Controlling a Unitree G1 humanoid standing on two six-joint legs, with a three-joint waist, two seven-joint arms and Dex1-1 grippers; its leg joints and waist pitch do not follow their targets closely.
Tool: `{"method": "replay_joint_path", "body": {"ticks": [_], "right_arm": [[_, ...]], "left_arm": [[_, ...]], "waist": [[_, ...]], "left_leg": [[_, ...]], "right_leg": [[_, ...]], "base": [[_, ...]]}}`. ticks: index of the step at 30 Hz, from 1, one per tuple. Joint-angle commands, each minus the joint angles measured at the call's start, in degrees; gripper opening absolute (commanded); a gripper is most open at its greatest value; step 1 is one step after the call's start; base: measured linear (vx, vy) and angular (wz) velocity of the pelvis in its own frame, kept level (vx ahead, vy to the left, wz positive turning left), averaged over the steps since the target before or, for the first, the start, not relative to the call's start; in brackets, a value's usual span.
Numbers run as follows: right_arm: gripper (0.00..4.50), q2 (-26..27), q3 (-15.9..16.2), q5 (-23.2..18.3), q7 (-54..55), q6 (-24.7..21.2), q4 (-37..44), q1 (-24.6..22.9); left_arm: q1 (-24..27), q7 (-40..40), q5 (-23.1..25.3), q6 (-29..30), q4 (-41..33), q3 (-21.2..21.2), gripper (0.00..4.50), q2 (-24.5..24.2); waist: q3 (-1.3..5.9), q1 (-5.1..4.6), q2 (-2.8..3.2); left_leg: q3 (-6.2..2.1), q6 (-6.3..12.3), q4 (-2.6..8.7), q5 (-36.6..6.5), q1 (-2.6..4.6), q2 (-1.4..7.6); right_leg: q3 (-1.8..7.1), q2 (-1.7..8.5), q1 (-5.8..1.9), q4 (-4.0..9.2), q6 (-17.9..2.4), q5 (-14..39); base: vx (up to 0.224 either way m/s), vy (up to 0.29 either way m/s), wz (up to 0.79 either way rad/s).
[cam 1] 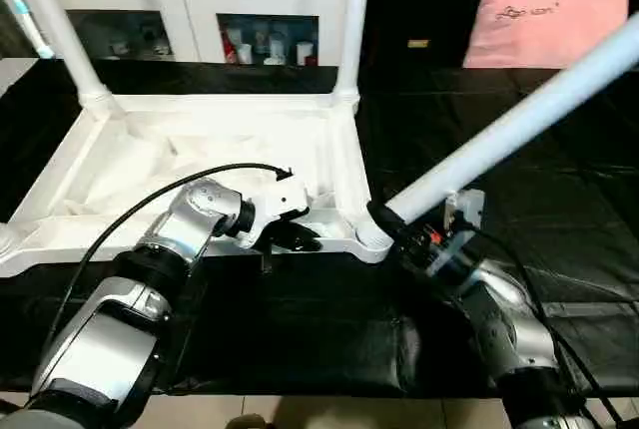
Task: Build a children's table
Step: Insert table leg to table base
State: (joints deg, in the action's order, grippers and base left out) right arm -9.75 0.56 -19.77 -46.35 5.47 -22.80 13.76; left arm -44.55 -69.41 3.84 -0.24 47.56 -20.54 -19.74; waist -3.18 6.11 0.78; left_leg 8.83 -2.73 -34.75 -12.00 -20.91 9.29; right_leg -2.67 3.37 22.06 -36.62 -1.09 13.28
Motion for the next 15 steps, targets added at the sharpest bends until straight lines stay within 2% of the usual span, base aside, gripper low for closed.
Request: {"method": "replay_joint_path", "body": {"ticks": [1, 3, 5, 6, 7, 8, 9, 10, 11, 15], "right_arm": [[1.95, -3.6, 5.2, 7.7, -2.7, -1.5, -3.1, -4.4], [1.95, -4.8, 7.0, 9.8, -3.5, -1.2, -3.0, -3.7], [1.95, -5.5, 8.4, 10.5, -5.0, -1.7, -3.0, -2.8], [1.95, -5.7, 9.0, 10.5, -6.1, -2.4, -3.1, -1.9], [1.95, -5.9, 9.7, 10.4, -7.2, -2.9, -3.3, -1.0], [1.95, -5.9, 9.8, 10.4, -7.3, -3.0, -3.3, -0.9], [1.95, -6.1, 10.6, 10.3, -8.5, -3.5, -3.7, 0.2], [1.95, -6.1, 12.0, 10.2, -10.7, -4.9, -5.0, 2.3], [1.95, -6.2, 13.1, 10.4, -12.1, -5.4, -5.9, 3.7], [1.95, -5.7, 13.9, 10.3, -14.1, -6.6, -8.0, 5.4]], "left_arm": [[-1.3, 5.6, -1.0, -0.2, -0.4, 4.6, 0.00, -2.3], [-0.7, 5.1, -1.0, -0.5, -1.1, 4.4, 0.00, -2.5], [0.0, 4.7, -0.7, -0.8, -1.9, 4.1, 0.00, -2.9], [0.4, 4.5, -0.3, -1.0, -2.3, 3.8, 0.00, -3.2], [0.7, 4.3, 0.0, -1.2, -2.7, 3.5, 0.00, -3.5], [0.8, 4.3, 0.0, -1.2, -2.8, 3.4, 0.00, -3.5], [1.2, 4.0, 0.3, -1.3, -3.4, 3.2, 0.00, -3.9], [1.8, 3.6, 0.5, -1.4, -4.1, 3.0, 0.00, -4.4], [2.3, 3.2, 0.7, -1.4, -4.7, 2.9, 0.00, -4.8], [2.7, 2.3, 0.9, -2.0, -5.4, 2.6, 0.00, -5.5]], "waist": [[3.83, -0.01, -0.12], [3.72, 0.05, -0.71], [3.63, 0.15, -0.63], [3.71, 0.02, -1.33], [3.71, 0.00, -1.41], [3.73, 0.06, -1.10], [3.71, 0.00, -1.97], [3.69, -0.27, -1.65], [3.69, -0.47, -2.06], [3.73, -0.92, -1.91]], "left_leg": [[-0.98, 4.14, 4.07, -3.2, 0.31, 3.90], [-0.82, 4.59, 4.10, -3.2, 0.30, 3.85], [-0.89, 4.80, 4.23, -3.6, 0.30, 3.94], [-0.75, 5.06, 4.22, -3.7, 0.36, 4.00], [-0.86, 5.16, 4.25, -3.2, 0.21, 4.02], [-0.88, 5.30, 4.25, -3.0, 0.27, 4.01], [-0.72, 5.85, 4.22, -2.2, 0.37, 4.12], [-0.83, 5.87, 4.33, -2.6, 0.23, 4.05], [-0.69, 5.94, 4.31, -2.5, 0.30, 4.11], [-0.69, 6.03, 4.25, -1.6, 0.32, 4.18]], "right_leg": [[2.86, 5.70, -3.43, 3.66, -16.6, -8.0], [2.92, 5.74, -3.42, 3.86, -15.9, -6.1], [2.88, 5.85, -3.29, 4.02, -15.4, -3.7], [2.94, 5.80, -3.36, 4.10, -15.2, -3.1], [2.93, 5.88, -3.43, 3.90, -15.2, -3.2], [2.88, 5.83, -3.30, 3.90, -15.2, -3.0], [2.89, 5.87, -3.15, 3.90, -15.1, -3.0], [2.77, 5.87, -3.17, 3.86, -15.3, -2.1], [2.80, 5.85, -3.15, 3.98, -15.4, -2.1], [2.83, 5.76, -3.01, 3.75, -15.6, -3.8]], "base": [[0.000, 0.000, 0.00], [0.000, 0.000, 0.00], [0.000, 0.000, 0.00], [0.000, 0.000, 0.00], [0.000, 0.000, 0.00], [0.000, 0.000, 0.00], [0.000, 0.000, 0.00], [0.000, 0.000, 0.00], [0.000, 0.000, 0.00], [0.000, 0.000, 0.00]]}}
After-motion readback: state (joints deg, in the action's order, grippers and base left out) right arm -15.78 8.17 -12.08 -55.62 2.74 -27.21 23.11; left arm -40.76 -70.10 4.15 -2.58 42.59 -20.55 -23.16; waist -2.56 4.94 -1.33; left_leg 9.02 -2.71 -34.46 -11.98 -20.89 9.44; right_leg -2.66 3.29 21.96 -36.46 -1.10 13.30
